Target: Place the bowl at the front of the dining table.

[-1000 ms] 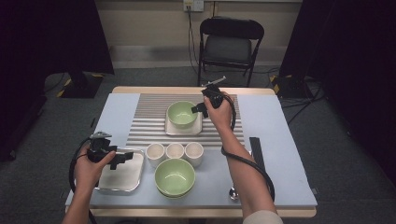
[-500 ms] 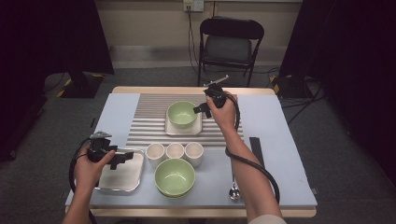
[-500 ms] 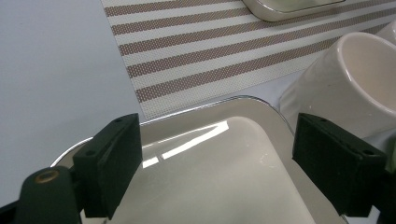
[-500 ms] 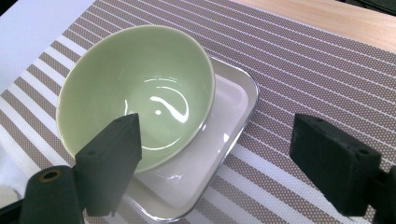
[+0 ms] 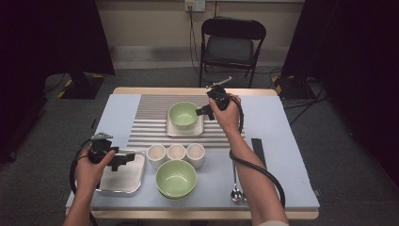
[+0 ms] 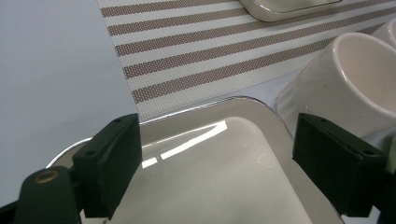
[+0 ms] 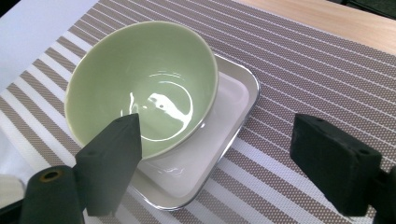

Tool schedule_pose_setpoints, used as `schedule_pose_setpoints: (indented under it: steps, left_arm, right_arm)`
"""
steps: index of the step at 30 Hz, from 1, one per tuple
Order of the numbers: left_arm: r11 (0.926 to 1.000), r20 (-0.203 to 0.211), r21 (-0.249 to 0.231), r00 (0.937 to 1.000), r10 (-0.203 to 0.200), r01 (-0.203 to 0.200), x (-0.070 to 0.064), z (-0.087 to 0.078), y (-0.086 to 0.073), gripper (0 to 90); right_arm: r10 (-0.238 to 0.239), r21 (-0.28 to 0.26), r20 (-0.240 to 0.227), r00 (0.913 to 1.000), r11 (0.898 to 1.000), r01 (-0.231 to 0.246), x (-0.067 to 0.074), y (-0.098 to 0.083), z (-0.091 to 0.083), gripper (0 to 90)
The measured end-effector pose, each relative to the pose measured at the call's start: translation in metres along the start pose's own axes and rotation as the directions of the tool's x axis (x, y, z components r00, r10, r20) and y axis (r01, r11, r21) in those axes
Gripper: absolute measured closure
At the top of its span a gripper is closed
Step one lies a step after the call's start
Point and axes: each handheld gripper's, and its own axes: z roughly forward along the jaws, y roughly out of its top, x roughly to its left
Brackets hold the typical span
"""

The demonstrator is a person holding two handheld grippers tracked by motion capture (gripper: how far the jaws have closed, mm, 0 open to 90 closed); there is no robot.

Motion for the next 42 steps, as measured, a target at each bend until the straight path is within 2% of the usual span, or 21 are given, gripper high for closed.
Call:
schedule_pose_setpoints:
  steps: [22, 42]
  left_arm:
    - [0.9998, 0.002, 0.012, 0.9999, 0.015, -0.015, -0.001, 0.003, -0.001, 15.1]
    - [0.9999, 0.002, 0.012, 0.9999, 0.011, -0.011, -0.002, 0.002, -0.002, 15.1]
  right_arm:
    - [-0.017, -0.002, -0.022, 0.9996, 1.0, 0.016, -0.001, -0.006, -0.012, 16.1]
    - [-0.019, -0.005, -0.033, 0.9993, 1.0, 0.019, -0.006, -0.012, -0.022, 16.4]
